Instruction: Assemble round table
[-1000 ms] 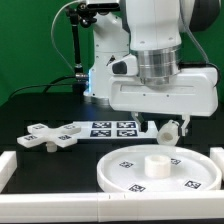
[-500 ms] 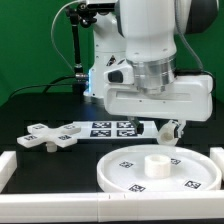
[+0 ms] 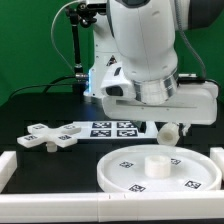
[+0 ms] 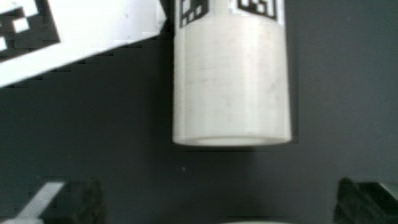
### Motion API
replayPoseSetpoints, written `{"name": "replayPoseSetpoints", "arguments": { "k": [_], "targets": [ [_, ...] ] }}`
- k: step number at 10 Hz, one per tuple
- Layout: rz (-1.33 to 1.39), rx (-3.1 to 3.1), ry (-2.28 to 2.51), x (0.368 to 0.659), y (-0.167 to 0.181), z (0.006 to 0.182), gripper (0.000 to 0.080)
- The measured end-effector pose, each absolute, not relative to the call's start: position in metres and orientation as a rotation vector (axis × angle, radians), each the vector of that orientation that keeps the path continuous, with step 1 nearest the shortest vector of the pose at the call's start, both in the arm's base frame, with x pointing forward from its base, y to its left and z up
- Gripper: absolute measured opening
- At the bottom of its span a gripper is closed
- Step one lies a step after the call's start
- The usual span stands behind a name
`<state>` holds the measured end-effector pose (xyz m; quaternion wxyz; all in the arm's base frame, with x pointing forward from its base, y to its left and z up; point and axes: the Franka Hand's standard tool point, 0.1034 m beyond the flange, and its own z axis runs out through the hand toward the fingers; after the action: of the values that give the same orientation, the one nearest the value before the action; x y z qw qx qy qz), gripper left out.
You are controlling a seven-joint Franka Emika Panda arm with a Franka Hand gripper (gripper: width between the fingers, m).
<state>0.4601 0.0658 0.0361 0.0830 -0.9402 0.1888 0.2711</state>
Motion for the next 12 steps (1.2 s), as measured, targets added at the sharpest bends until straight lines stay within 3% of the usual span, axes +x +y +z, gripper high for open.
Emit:
{"name": "replayPoseSetpoints", "arguments": {
  "k": [7, 12],
  "targets": [
    [1.387, -2.549, 0.470, 0.440, 0.068, 0.024, 0.0648],
    [1.370, -2.564, 0.472, 0.440, 0.073, 0.012, 0.0648]
  ]
}}
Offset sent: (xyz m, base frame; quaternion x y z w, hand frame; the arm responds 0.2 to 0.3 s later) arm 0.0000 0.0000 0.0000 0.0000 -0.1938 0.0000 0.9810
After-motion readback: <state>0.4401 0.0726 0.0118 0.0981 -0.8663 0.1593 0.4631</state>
